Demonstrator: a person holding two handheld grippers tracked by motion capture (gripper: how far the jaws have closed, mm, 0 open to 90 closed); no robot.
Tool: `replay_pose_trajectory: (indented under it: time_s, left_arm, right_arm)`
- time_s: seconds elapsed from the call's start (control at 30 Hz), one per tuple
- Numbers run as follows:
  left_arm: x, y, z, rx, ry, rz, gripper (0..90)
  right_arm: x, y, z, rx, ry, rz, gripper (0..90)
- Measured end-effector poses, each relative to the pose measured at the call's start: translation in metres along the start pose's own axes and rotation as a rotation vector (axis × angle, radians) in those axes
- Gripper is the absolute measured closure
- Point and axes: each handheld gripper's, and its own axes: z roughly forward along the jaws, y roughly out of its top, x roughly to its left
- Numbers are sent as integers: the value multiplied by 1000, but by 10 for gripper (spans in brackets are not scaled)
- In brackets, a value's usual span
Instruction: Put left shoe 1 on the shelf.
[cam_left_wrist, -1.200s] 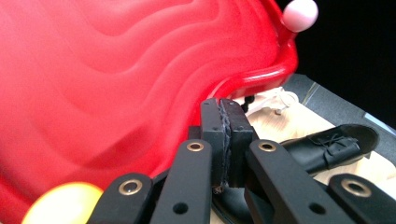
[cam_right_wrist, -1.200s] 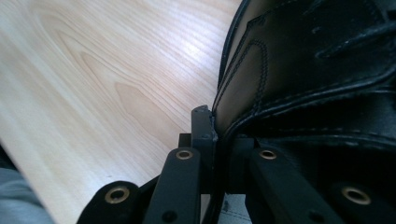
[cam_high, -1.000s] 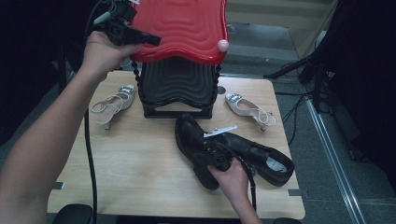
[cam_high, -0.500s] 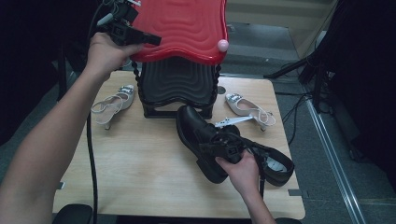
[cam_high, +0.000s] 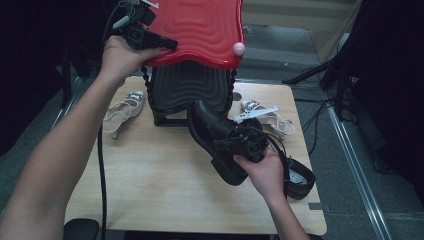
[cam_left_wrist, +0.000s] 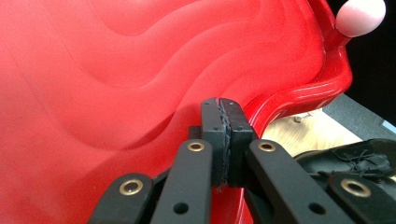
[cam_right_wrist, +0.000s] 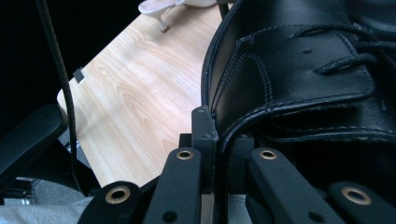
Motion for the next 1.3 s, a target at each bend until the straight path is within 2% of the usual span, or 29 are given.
replay_pose_trajectory:
  time_s: [0.23, 0.6, 0.7, 0.8, 0.83, 0.97, 1.07, 1.13, 1.17, 1.3]
  left_arm:
    - [-2, 0, 2, 26, -5, 0, 900]
    - [-2, -2, 1, 31, -9, -7, 900]
    - [0, -3, 0, 29, -19, -15, 900]
    - [1, -4, -1, 28, -25, -16, 900]
    - [1, -4, -1, 29, -25, -17, 900]
    - [1, -4, -1, 34, -23, -15, 900]
    - [1, -4, -2, 37, -28, -20, 900]
    - [1, -4, -2, 36, -25, -20, 900]
    - [1, -5, -2, 39, -28, -15, 900]
    - [0, -5, -2, 40, -24, -19, 900]
  right_arm:
    - [4, 21, 1, -20, 0, -29, 870]
    - [3, 57, 25, -38, -27, -62, 869]
    - [4, 70, 38, -47, -64, -82, 869]
    - [3, 75, 45, -52, -79, -88, 869]
    - [1, 80, 52, -60, -91, -84, 869]
    - [-1, 85, 63, -75, -117, -96, 869]
    - [-3, 89, 78, -92, -148, -106, 869]
    - [-4, 90, 82, -96, -149, -107, 869]
    - [-3, 91, 88, -113, -179, -132, 868]
    - [-2, 94, 100, -142, -211, -150, 869]
